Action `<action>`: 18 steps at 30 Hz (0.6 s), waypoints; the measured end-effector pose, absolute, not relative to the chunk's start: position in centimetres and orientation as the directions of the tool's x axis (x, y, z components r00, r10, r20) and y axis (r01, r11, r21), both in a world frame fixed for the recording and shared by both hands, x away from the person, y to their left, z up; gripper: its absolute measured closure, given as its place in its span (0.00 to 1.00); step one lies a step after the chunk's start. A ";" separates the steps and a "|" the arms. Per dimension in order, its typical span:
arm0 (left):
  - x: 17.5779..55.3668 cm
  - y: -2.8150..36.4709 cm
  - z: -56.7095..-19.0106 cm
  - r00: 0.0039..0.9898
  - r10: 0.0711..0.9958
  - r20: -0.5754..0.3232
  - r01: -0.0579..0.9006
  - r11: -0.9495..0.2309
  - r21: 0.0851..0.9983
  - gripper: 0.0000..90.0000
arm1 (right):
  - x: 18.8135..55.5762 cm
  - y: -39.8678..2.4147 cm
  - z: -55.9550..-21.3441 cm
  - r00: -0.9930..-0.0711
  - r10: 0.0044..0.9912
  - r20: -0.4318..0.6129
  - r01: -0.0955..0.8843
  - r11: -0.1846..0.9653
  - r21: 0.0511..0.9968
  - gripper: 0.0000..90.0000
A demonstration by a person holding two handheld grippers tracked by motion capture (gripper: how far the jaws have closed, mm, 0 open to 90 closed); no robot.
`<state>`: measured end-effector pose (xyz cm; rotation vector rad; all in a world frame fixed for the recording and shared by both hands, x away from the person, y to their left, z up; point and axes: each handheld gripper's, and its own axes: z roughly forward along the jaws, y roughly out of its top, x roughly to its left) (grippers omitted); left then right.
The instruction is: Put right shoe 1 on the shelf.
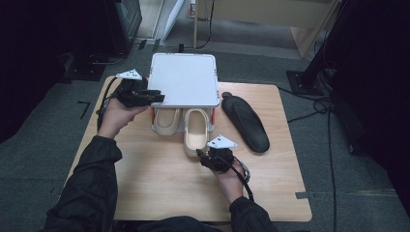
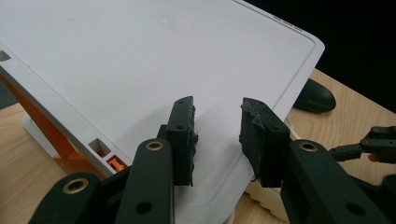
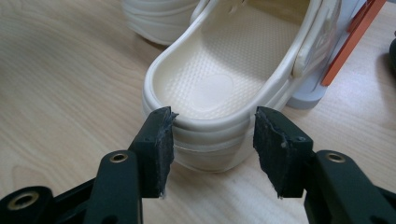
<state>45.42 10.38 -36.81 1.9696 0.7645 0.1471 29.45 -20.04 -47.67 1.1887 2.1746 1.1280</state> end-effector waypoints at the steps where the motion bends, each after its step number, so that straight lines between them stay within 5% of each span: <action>1: 45.4 10.4 -36.8 0.794 0.571 -0.209 0.451 -0.322 0.832 0.73 | 29.7 -20.0 -47.7 -0.547 0.837 0.019 0.496 0.307 0.812 0.54; 18: 45.5 10.4 -36.8 0.791 0.574 -0.213 0.455 -0.318 0.832 0.75 | 33.3 -19.9 -47.3 -0.525 0.851 0.016 0.497 0.292 0.817 0.54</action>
